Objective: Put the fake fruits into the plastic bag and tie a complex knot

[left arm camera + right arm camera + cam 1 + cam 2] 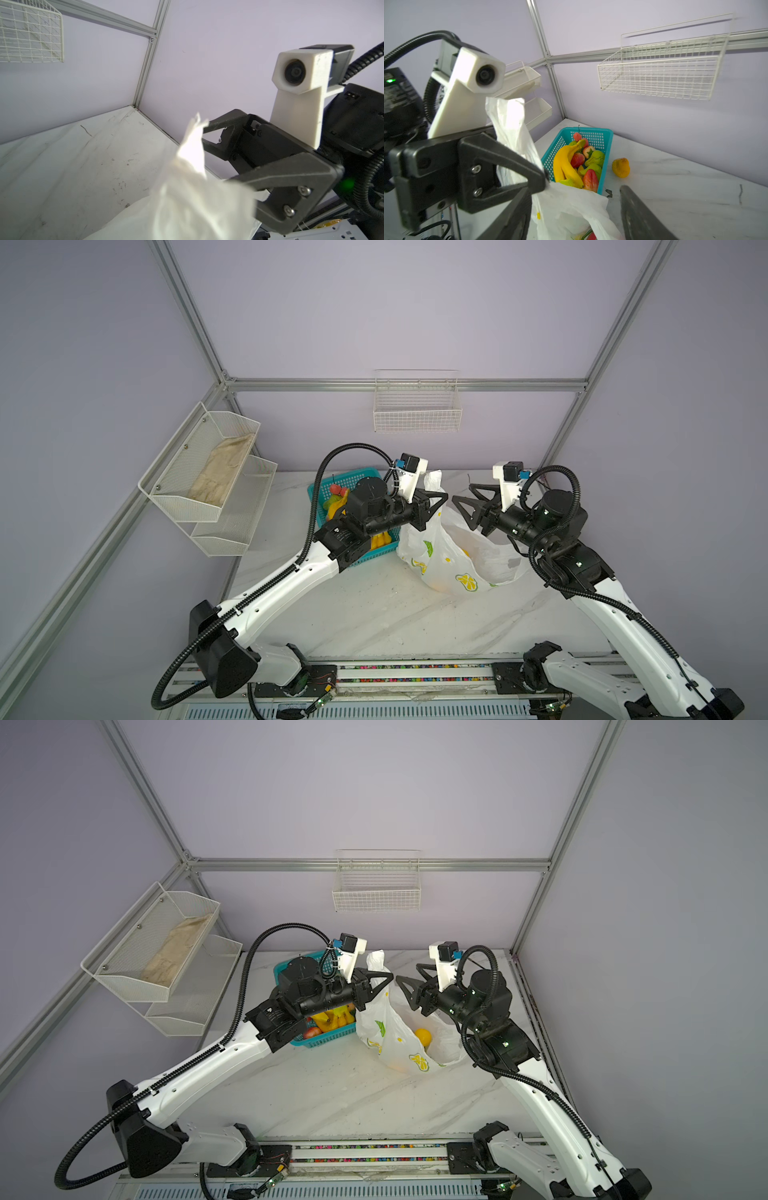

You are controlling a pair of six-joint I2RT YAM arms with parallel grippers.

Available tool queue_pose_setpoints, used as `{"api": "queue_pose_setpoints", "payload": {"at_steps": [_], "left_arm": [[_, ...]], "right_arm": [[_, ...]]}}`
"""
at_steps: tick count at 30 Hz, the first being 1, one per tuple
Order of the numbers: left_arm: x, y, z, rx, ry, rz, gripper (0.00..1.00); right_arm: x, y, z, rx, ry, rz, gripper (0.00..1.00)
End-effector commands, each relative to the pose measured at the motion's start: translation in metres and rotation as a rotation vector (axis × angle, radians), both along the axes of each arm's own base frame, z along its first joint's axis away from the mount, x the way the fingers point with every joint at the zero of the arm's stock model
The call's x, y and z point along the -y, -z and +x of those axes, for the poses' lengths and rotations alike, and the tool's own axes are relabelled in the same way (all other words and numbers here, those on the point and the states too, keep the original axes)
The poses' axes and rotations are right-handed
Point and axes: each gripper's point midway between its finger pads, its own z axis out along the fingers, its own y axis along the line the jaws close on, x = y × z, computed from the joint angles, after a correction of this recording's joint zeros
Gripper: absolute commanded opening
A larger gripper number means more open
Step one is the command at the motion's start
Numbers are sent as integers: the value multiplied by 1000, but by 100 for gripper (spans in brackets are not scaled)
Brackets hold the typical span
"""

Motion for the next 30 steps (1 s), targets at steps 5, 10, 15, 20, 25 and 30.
{"api": "queue_pose_setpoints", "payload": {"at_steps": [5,10,15,20,25,30], "left_arm": [[4,-29,27,-4,-108,-122,0],[1,-28,31,-2,-135,-109,0],[-1,-28,30,17,-138,-96,0],[-5,-34,26,49,-141,-89,0],[-7,-31,25,64,-144,-73,0],[-17,-41,15,92,-143,-90,0]], "right_arm": [[31,19,23,-101,224,-82,70],[39,66,24,-250,257,-224,73],[31,94,9,-327,181,-251,78],[24,138,4,-443,122,-316,81],[29,160,9,-484,161,-345,80],[28,174,19,-509,181,-359,69]]}}
